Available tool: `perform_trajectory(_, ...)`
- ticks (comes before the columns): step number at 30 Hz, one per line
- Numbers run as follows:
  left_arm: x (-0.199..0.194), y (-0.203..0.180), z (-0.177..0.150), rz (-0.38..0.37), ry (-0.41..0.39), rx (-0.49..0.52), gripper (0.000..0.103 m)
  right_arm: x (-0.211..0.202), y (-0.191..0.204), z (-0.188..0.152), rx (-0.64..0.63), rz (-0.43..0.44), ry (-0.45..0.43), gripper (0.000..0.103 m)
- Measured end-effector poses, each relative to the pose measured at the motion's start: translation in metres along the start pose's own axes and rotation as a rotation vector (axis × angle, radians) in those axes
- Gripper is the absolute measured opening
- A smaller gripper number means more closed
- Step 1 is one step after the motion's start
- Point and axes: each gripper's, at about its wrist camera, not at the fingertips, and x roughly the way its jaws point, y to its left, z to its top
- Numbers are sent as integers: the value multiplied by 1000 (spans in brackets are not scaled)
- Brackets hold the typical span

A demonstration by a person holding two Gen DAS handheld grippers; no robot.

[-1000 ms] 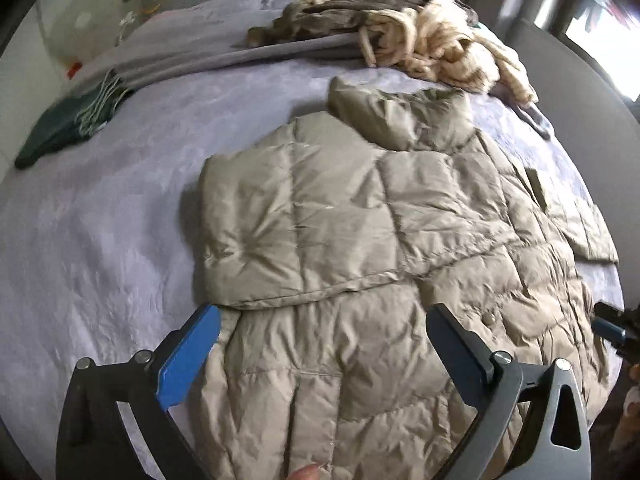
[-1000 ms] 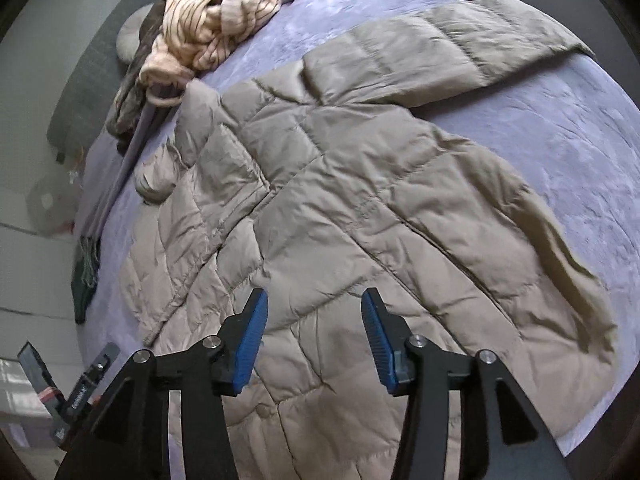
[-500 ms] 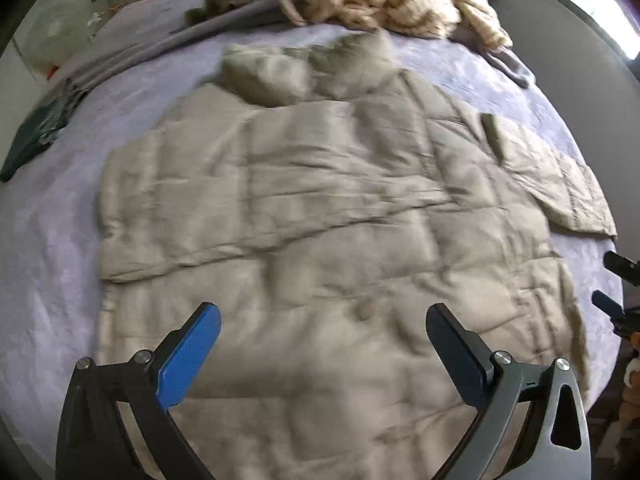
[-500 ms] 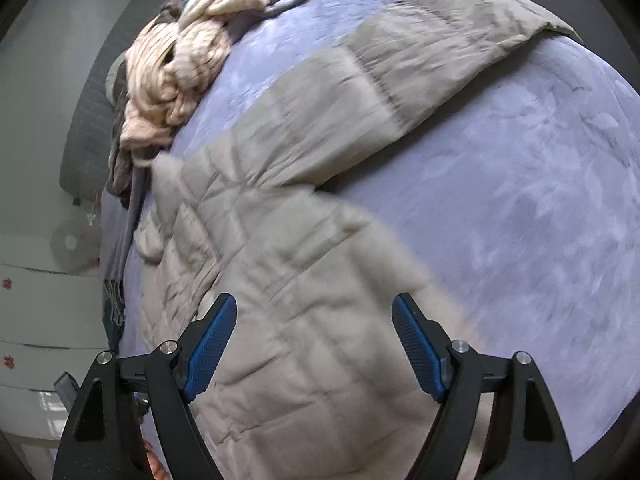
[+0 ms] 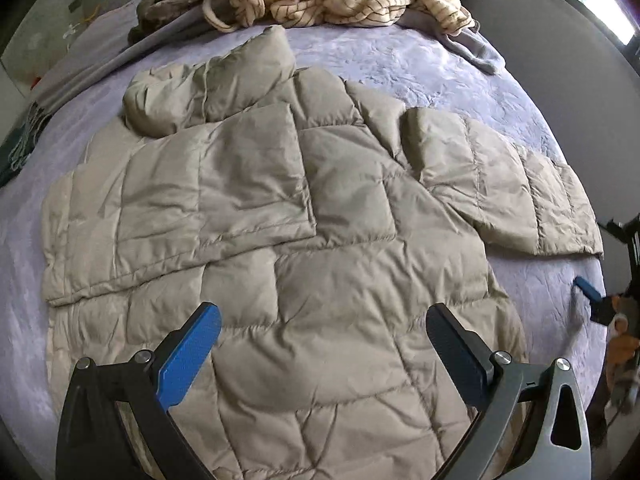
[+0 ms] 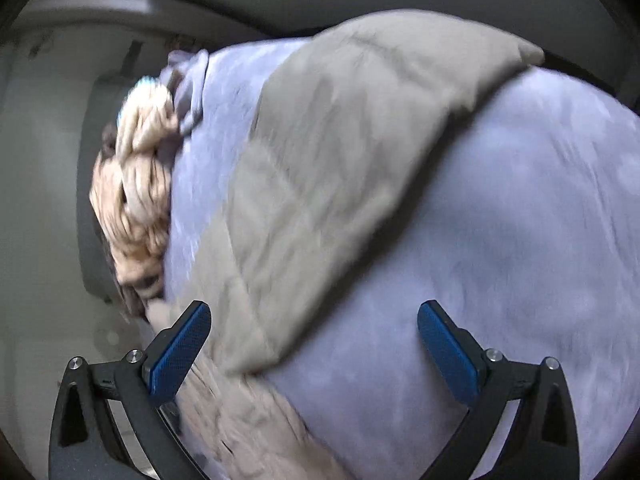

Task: Fold large clothes

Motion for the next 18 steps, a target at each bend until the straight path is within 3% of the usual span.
perform_trajectory(3, 5, -1, 8, 9, 3, -9, 103, 7, -3, 22, 38, 39, -25, 103)
perform_trajectory(7, 6, 5, 18, 22, -12, -33, 103, 15, -10, 52, 178, 151, -68, 99)
perform_trajectory(9, 5, 12, 22, 33, -29, -51, 103, 21, -10, 58, 234, 187, -63, 81)
perform_trajectory(11, 4, 21, 26, 33, -41, -71, 103, 30, -12, 65, 285, 204, -27, 41)
perform_trajectory(12, 4, 25, 27, 33, -44, -81, 103, 33, -11, 66, 298, 220, -14, 30)
perform_trajectory(13, 4, 29, 28, 34, -47, -88, 103, 35, -9, 68, 301, 221, -8, 12)
perform_trajectory(18, 5, 60, 29, 48, -66, -122, 103, 32, 31, 66, 179, 220, -25, 8)
